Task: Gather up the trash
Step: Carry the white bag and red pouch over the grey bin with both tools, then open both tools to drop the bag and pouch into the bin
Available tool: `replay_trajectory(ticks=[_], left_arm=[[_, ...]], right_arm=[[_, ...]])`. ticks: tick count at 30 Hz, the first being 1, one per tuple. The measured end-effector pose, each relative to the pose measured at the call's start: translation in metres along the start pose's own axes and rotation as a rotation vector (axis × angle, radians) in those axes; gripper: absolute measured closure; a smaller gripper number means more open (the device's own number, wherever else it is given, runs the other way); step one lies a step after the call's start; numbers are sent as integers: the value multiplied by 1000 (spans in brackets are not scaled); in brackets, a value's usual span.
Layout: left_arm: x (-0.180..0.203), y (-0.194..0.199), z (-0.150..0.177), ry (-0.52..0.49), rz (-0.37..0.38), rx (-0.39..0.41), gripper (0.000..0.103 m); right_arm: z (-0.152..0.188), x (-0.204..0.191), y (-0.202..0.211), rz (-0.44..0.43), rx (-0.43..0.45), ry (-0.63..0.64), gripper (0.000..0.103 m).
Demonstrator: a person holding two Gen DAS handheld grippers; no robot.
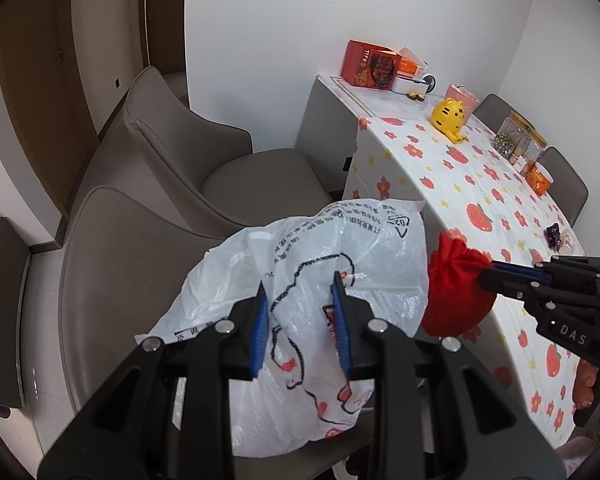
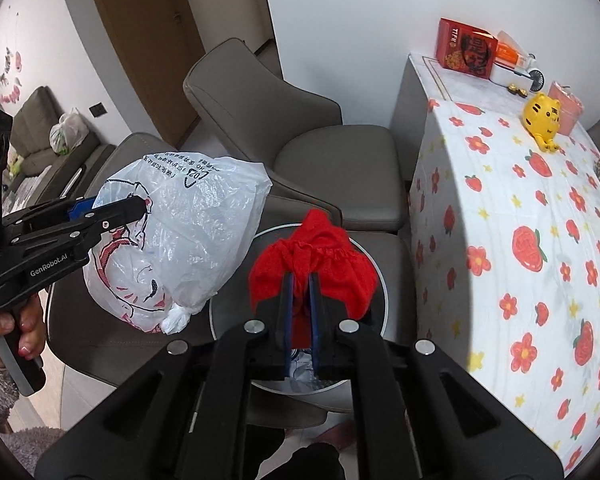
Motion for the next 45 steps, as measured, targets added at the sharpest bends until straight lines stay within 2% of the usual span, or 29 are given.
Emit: replay_trajectory(ticks=[7,9,18,31,45], left_arm=[[5,-3,-1,-4,5,-2,75],[8,-4,-3,-8,11,-3,75],[27,-9,-6,-40,31,-8,73],[48,-20,-2,-97,46,-34,29],[67,-27,-9,-161,94,-44,28]], right_arm=[[-3,5,7,-6,18,-1,90],[-4,10,9,-3,23,-7,85],[-1,22,13,11,23,-18,84],[-1,27,16,24,29,-27,84],[7,44,22,73,34,-92,84]])
Point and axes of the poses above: each gripper's, at about its wrist camera, not at the fingertips, and y roughly against the way its jaws point, x to its right, z to its underside, the point moved 10 cm from there along -y, roughly the way its jaws point, and after that the axes turned 4 degrees about -y, right-handed, at the moved point
